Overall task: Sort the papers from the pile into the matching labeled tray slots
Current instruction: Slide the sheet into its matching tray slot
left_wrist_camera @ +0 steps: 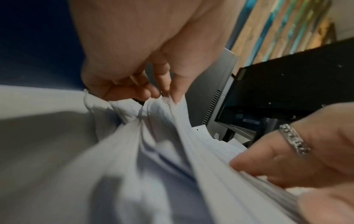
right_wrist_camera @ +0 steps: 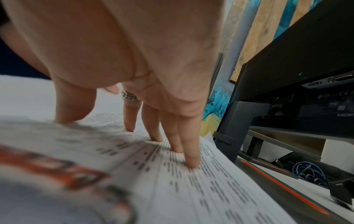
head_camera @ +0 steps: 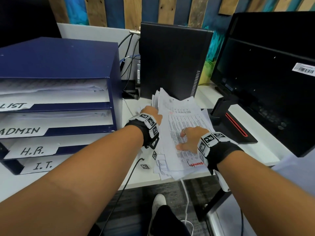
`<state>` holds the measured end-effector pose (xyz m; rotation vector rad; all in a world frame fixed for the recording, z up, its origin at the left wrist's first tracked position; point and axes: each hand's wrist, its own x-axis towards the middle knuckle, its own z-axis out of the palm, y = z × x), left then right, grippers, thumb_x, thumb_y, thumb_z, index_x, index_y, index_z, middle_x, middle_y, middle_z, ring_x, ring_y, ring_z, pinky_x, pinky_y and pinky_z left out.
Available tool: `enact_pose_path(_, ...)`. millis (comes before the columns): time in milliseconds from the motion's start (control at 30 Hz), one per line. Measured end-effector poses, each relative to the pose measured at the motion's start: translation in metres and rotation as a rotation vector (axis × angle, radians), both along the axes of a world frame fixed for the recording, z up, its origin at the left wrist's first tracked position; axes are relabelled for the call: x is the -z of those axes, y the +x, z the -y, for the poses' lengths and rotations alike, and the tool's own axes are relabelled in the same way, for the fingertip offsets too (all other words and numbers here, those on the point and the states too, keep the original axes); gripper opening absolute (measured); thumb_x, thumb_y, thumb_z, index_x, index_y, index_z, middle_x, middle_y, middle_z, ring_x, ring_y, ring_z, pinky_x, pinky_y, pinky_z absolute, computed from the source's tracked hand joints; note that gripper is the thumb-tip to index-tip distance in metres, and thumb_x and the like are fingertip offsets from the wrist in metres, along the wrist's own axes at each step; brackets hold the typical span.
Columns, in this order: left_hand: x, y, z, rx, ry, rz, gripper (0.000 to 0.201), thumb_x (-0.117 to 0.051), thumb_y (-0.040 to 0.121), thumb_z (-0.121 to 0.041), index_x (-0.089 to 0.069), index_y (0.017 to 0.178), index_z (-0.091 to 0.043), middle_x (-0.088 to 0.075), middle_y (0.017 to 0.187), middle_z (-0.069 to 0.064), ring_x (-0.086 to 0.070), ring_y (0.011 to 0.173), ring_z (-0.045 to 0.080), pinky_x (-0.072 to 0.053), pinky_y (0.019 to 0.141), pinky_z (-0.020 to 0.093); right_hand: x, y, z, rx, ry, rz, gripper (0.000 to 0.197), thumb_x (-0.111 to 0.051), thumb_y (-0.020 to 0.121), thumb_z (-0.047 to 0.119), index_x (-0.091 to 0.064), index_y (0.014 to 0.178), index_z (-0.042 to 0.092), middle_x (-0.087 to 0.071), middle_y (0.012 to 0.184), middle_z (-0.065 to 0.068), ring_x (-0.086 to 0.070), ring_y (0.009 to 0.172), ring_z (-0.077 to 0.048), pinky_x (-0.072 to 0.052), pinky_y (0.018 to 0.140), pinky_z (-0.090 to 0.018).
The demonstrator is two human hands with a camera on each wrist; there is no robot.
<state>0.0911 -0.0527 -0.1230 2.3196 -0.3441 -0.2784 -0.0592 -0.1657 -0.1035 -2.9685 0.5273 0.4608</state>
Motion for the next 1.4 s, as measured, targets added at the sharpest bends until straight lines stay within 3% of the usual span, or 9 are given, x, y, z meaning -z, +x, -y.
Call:
enact_pose_path(233, -0.008, -0.004, -0.003, -0.105, -0.015, 0.033, 0.027, -0.064, 0.088, -0.020, -0.047, 0.069, -0.011, -0.050, 0.067, 0.000, -0.052, 0.067, 0.018, -0.035, 0.048, 0.022, -0.004, 0.002, 0.004, 0.051, -0.012, 0.060, 0.050, -0.042, 0.104, 0.042, -0.044, 0.145, 0.014, -0.039, 0.152, -0.008, -0.037, 0.139, -0.032, -0.028, 0.114, -0.044)
enact_pose_path(400, -0.001, -0.018, -0.025, -0.056, 0.095, 0.014, 0.030, -0.071, 0.083, -0.038, -0.060, 0.090, -0.011, -0.061, 0.087, 0.005, -0.055, 0.076, 0.019, -0.042, 0.067, 0.026, 0.005, -0.009, 0.014, 0.040, -0.061, -0.018, 0.055, -0.045, 0.102, 0.049, -0.039, 0.149, 0.021, -0.040, 0.151, -0.005, -0.038, 0.139, -0.031, -0.026, 0.116, -0.047)
enact_pose_path(567, 0.005, -0.042, -0.048, -0.021, 0.212, -0.012, 0.045, -0.054, 0.095, -0.044, -0.042, 0.066, -0.012, -0.043, 0.062, -0.002, -0.044, 0.056, 0.012, -0.027, 0.042, 0.019, 0.027, -0.009, 0.016, 0.055, -0.164, -0.031, 0.054, -0.033, 0.098, 0.059, -0.032, 0.147, 0.038, -0.030, 0.150, 0.004, -0.019, 0.143, -0.033, -0.022, 0.112, -0.065)
enact_pose_path(767, 0.015, -0.054, -0.071, -0.042, 0.145, -0.020, 0.042, -0.057, 0.093, -0.026, -0.038, 0.058, -0.014, -0.041, 0.056, -0.002, -0.041, 0.047, 0.011, -0.032, 0.039, 0.014, 0.023, -0.001, 0.019, 0.082, -0.199, -0.070, 0.058, -0.032, 0.095, 0.066, -0.050, 0.138, 0.031, -0.041, 0.144, 0.003, -0.027, 0.141, -0.031, -0.023, 0.113, -0.061)
enact_pose_path(833, 0.014, -0.056, -0.072, -0.056, 0.092, -0.043, 0.036, -0.059, 0.092, -0.019, -0.039, 0.062, -0.016, -0.048, 0.066, 0.000, -0.054, 0.065, 0.017, -0.048, 0.059, 0.020, 0.024, 0.004, 0.011, 0.057, -0.158, -0.058, 0.058, -0.031, 0.095, 0.065, -0.048, 0.137, 0.030, -0.042, 0.145, -0.001, -0.032, 0.138, -0.032, -0.027, 0.112, -0.057)
enact_pose_path(900, 0.012, -0.058, -0.069, -0.059, 0.021, -0.087, 0.031, -0.055, 0.094, -0.011, -0.042, 0.066, -0.012, -0.047, 0.069, 0.002, -0.055, 0.081, 0.023, -0.046, 0.070, 0.028, 0.024, 0.011, -0.001, 0.023, -0.145, -0.018, 0.054, -0.031, 0.097, 0.060, -0.048, 0.137, 0.028, -0.042, 0.146, -0.004, -0.034, 0.135, -0.033, -0.033, 0.109, -0.055)
enact_pose_path(1067, 0.006, -0.066, -0.061, -0.083, -0.172, -0.116, 0.046, -0.052, 0.097, -0.044, -0.060, 0.119, -0.004, -0.067, 0.110, 0.007, -0.064, 0.103, 0.029, -0.050, 0.084, 0.030, 0.023, 0.034, -0.025, 0.034, -0.016, 0.053, 0.044, -0.032, 0.104, 0.047, -0.049, 0.137, 0.023, -0.049, 0.140, -0.003, -0.040, 0.133, -0.029, -0.032, 0.108, -0.049)
enact_pose_path(1233, 0.004, -0.069, -0.059, -0.124, -0.186, -0.031, 0.029, -0.060, 0.096, -0.016, -0.060, 0.120, -0.001, -0.066, 0.120, 0.014, -0.063, 0.107, 0.030, -0.048, 0.081, 0.027, 0.022, 0.048, -0.020, 0.042, 0.080, 0.223, 0.035, -0.044, 0.103, 0.037, -0.058, 0.126, 0.014, -0.061, 0.128, -0.007, -0.059, 0.114, -0.027, -0.047, 0.095, -0.035)
enact_pose_path(1400, -0.003, -0.083, -0.061, -0.169, -0.399, 0.037, 0.027, -0.053, 0.099, -0.013, -0.056, 0.125, -0.005, -0.065, 0.121, 0.010, -0.062, 0.105, 0.023, -0.044, 0.082, 0.024, 0.015, 0.034, 0.016, 0.394, 0.203, 0.485, 0.077, -0.059, 0.088, 0.051, -0.032, 0.148, 0.010, -0.036, 0.152, -0.013, -0.046, 0.132, -0.037, -0.042, 0.107, -0.048)
